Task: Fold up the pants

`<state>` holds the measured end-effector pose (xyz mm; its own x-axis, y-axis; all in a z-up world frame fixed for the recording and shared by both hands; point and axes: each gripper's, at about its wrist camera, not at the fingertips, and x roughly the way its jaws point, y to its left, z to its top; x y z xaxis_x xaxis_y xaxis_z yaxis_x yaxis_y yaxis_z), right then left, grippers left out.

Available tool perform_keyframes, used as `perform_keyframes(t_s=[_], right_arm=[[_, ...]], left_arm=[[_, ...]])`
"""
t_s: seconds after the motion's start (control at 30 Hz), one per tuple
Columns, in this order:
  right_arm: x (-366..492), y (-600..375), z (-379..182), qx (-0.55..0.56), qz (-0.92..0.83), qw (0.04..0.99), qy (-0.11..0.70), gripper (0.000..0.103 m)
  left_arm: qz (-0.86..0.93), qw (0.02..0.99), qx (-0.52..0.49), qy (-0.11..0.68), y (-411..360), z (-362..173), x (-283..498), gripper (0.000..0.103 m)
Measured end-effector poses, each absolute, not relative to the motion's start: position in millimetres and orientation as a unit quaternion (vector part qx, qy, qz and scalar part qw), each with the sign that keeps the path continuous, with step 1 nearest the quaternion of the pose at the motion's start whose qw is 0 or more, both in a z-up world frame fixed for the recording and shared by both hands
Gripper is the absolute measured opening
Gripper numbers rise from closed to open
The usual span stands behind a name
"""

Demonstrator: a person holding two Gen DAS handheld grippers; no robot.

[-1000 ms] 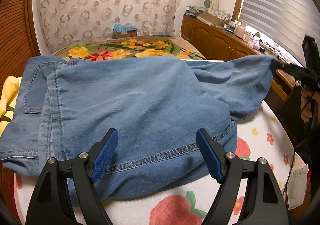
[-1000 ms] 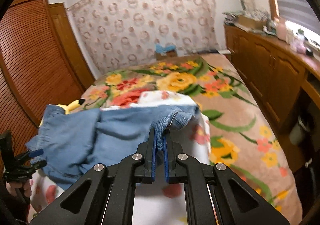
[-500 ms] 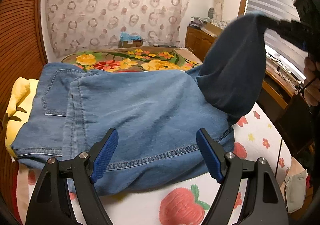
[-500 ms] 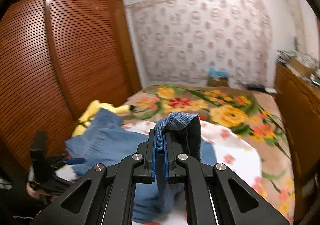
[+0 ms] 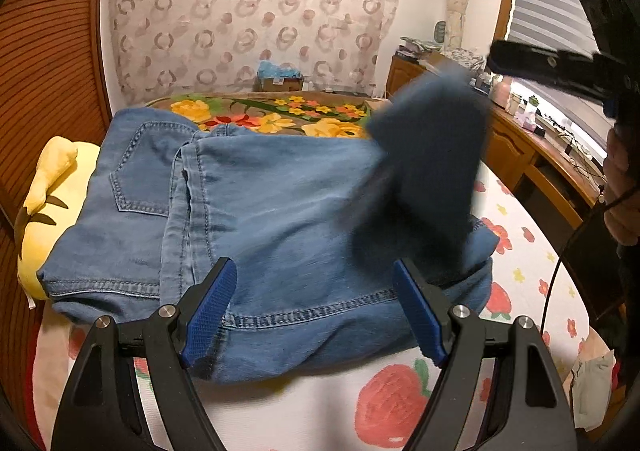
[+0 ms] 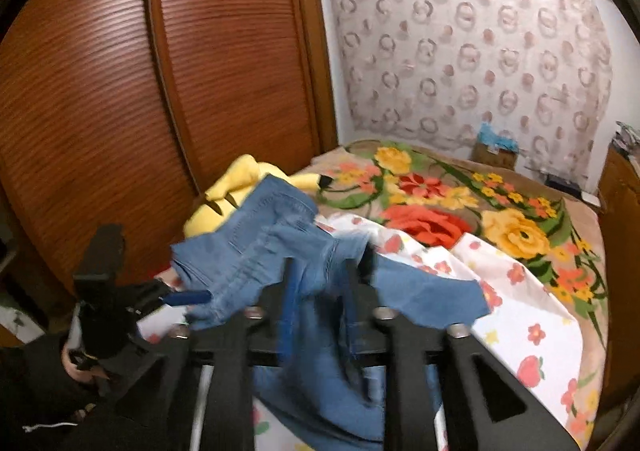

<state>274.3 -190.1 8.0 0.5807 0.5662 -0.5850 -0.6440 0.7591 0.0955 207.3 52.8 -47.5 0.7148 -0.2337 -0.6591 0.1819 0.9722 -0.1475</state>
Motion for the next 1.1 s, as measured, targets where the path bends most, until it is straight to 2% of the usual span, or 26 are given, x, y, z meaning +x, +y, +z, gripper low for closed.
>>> perform_keyframes(t_s=[0.1, 0.33, 0.47, 0.63, 0.87, 0.97, 1.0, 1.1], right_arm=[[283, -193, 4, -0.064, 0.331, 0.887, 0.315, 0.033], [283, -177, -12, -0.07, 0.296, 0.885, 0.353, 0.042], [295, -170, -29, -0.063, 0.278, 0.877, 0.387, 0.043], [308, -159, -50, -0.046, 0.275, 0.862, 0.423, 0.043], [317, -131, -67, -0.038, 0.264, 0.851, 0.452, 0.043], [322, -123, -73, -0.025, 0.265, 0.848, 0.459, 0.043], [325, -122, -74, -0.023, 0.265, 0.847, 0.46, 0.043], [330, -117, -79, -0.021, 0.268, 0.845, 0.462, 0.043]], left_arm=[[-0.113, 0.924, -0.036, 0.363, 52, -50, 210, 0.081], [-0.112, 0.92, -0.038, 0.373, 51, -59, 224, 0.081], [-0.113, 0.92, -0.031, 0.375, 49, -64, 231, 0.081], [-0.116, 0.916, -0.03, 0.384, 50, -71, 240, 0.066], [-0.108, 0.908, -0.021, 0.404, 50, -85, 249, 0.057], [-0.11, 0.907, -0.022, 0.406, 52, -89, 252, 0.048], [-0.112, 0.907, -0.021, 0.405, 52, -88, 252, 0.041], [-0.114, 0.911, -0.019, 0.395, 53, -86, 252, 0.038]])
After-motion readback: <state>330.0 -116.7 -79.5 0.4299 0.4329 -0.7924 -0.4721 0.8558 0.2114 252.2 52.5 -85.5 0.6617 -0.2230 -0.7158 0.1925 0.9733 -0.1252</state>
